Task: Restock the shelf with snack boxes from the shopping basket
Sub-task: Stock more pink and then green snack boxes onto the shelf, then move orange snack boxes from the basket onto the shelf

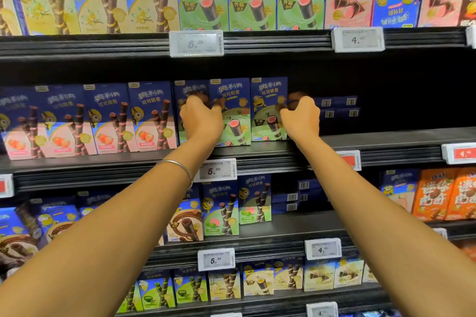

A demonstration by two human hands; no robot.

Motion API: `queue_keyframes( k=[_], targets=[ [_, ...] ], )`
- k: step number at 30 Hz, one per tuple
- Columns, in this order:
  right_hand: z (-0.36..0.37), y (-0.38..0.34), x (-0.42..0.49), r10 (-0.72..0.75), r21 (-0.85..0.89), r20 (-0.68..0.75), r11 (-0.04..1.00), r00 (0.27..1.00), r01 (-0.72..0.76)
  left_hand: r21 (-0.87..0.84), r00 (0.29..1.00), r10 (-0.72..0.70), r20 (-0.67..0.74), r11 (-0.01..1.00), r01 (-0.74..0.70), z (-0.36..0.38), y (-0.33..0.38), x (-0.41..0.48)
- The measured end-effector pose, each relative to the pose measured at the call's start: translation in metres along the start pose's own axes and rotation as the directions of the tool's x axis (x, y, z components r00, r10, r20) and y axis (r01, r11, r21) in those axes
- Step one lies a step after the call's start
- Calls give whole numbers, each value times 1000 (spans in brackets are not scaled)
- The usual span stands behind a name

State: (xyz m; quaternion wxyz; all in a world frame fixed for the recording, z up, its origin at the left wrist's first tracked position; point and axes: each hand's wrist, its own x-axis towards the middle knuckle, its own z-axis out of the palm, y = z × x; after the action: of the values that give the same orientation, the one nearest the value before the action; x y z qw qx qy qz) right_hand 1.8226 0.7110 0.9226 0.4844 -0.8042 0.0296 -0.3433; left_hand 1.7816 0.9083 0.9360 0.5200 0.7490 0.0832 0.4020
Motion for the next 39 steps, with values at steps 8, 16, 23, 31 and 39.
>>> queue_keyframes(
  k=[8,16,23,31,39],
  targets=[
    [1,0,1,17,-1,5,1000,1000,-17,0,999,-27,-17,1000,27,7,0,1],
    [1,-1,-2,24,30,10,999,1000,-24,-16,999,-22,-25,1000,21,10,-1,-2],
    [0,-1,-3,23,113,36,993,999,-27,-16,1000,-14,-19,1000,14,9,0,-4],
    [-4,-6,-10,92,259,66,960,994,-106,-129,1000,-10,-11,992,8,-1,2,-11],
    [-25,-17,-40,116,373,133,914,984,-159,-291,998,-57,-15,955,50,-30,1,-34]
  ],
)
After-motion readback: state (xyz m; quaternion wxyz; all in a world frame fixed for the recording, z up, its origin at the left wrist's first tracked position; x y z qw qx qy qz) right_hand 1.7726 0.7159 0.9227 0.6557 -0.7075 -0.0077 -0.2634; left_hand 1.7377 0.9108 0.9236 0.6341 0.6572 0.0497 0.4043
